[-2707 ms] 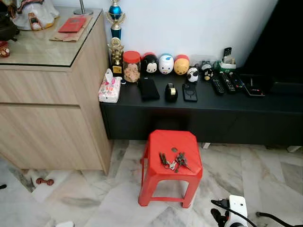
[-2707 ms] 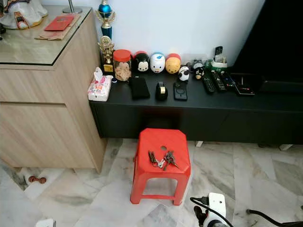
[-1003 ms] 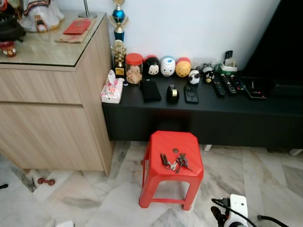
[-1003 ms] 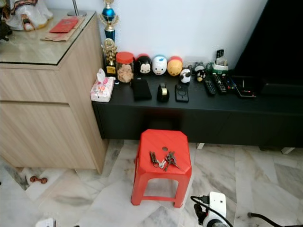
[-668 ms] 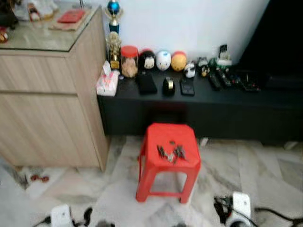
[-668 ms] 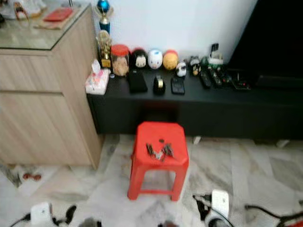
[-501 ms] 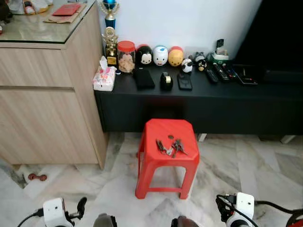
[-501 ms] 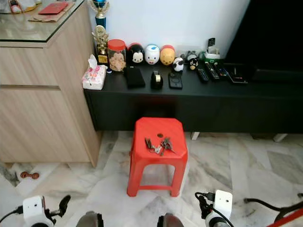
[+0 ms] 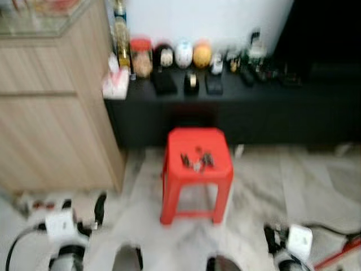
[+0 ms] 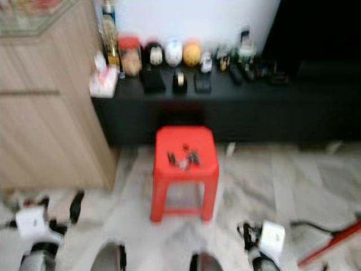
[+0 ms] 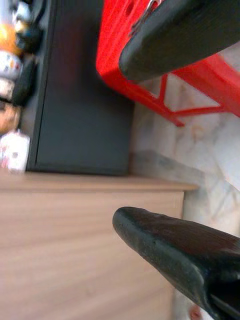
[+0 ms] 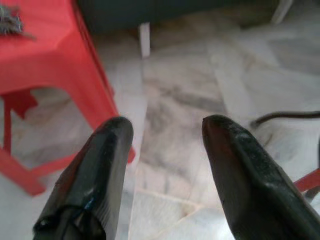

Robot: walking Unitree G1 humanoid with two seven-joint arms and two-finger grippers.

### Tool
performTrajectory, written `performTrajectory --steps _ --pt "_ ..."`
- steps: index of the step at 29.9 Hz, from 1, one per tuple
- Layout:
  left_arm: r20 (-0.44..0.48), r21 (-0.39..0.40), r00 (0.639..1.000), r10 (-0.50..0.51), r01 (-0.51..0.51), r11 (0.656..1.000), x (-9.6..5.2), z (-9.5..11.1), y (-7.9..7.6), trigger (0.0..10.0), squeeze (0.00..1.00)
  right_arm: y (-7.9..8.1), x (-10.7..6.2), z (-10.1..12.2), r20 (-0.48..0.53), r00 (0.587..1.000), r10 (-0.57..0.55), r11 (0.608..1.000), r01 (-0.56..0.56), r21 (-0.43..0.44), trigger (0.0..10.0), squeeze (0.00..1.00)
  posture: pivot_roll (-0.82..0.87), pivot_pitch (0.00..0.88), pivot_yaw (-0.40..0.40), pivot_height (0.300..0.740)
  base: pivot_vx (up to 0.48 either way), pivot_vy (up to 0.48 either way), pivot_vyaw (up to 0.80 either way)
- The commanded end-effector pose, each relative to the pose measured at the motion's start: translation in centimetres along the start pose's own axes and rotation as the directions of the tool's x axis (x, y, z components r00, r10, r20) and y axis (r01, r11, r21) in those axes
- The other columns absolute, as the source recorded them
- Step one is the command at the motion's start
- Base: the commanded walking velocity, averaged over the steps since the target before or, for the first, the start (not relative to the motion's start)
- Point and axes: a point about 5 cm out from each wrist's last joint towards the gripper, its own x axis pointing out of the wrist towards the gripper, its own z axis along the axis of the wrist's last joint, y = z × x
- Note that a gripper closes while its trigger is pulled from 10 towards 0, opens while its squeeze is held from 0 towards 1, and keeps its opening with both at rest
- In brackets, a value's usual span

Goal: Hang keys on a hook

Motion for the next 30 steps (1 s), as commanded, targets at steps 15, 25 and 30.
performTrajectory --steps 15,25,30 --pt "-0.056 -0.080 0.998 -0.014 0.010 0.997 -1.0 1.6 -2.4 10.0 0.00 3.0 1.3 12.0 0.432 0.878 0.204 0.978 -0.163 -0.131 10.0 0.00 -0.06 0.063 -0.121 0.638 0.000 0.000 0.00" --pt "-0.129 -0.092 0.992 0.011 -0.023 0.996 -1.2 0.0 -1.9 10.0 0.00 3.1 1.7 9.1 0.280 0.936 0.213 0.973 -0.179 -0.144 10.0 0.00 -0.06 0.059 -0.124 0.638 0.000 0.000 0.00" --pt "-0.153 -0.066 0.987 0.041 -0.051 0.997 -1.9 -0.3 -0.5 10.0 0.00 3.2 1.4 8.0 0.230 0.950 0.210 0.972 -0.179 -0.150 10.0 0.00 -0.05 0.058 -0.124 0.638 0.000 0.000 0.32"
